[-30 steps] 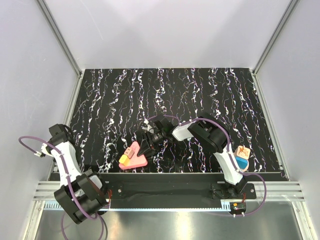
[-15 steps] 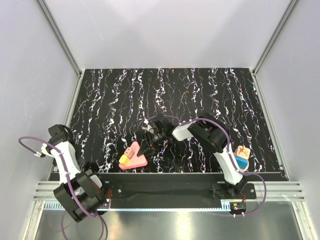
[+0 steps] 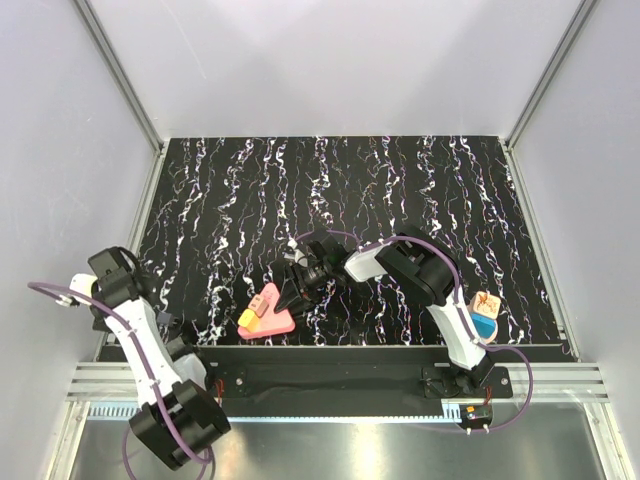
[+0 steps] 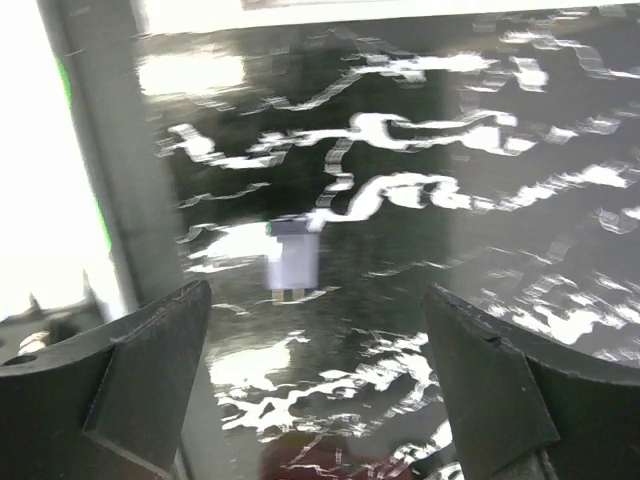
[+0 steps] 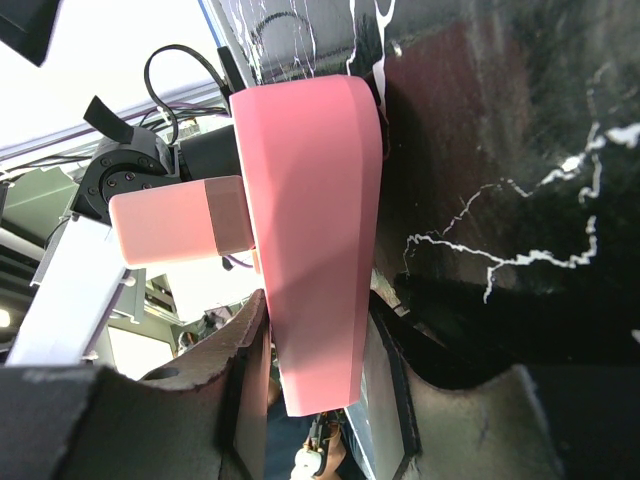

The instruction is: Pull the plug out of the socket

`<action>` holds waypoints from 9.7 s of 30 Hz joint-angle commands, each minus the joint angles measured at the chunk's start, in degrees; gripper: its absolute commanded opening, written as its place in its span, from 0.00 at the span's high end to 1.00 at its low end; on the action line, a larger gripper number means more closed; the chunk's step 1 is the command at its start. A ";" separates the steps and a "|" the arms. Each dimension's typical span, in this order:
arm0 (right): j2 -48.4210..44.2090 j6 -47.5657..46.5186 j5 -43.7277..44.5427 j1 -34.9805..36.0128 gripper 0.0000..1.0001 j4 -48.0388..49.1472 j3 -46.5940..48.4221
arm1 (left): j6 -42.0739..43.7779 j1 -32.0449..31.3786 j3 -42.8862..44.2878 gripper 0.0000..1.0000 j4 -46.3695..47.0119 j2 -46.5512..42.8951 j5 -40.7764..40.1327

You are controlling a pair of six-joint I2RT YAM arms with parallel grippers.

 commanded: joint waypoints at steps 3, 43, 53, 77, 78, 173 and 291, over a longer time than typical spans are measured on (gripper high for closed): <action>2.47 -1.19 6.32 -0.04 0.97 -6.41 -1.35 | 9.25 -1.69 0.27 0.08 11.48 -4.63 24.92; 2.64 -5.59 3.42 -0.39 1.00 -10.01 -0.30 | 24.30 -70.94 11.77 0.25 2.63 14.96 19.52; 1.24 -9.89 2.72 -3.64 1.00 -12.48 -1.79 | 24.56 -71.56 11.24 0.31 2.28 13.47 18.63; -0.08 -12.01 1.22 -5.58 1.00 -13.62 -2.93 | 22.10 -73.05 7.37 0.46 8.96 19.53 18.11; 0.00 -11.92 1.31 -5.58 1.00 -13.53 -2.93 | 22.01 -73.05 7.28 0.46 8.96 19.62 18.10; 5.19 -10.69 6.41 -2.85 1.00 -16.08 -1.79 | 14.02 -67.09 8.16 1.00 11.68 -0.41 4.65; 3.43 -8.75 7.82 -2.59 1.00 -12.92 -3.02 | -3.04 -62.33 -5.28 0.34 8.43 -10.25 1.93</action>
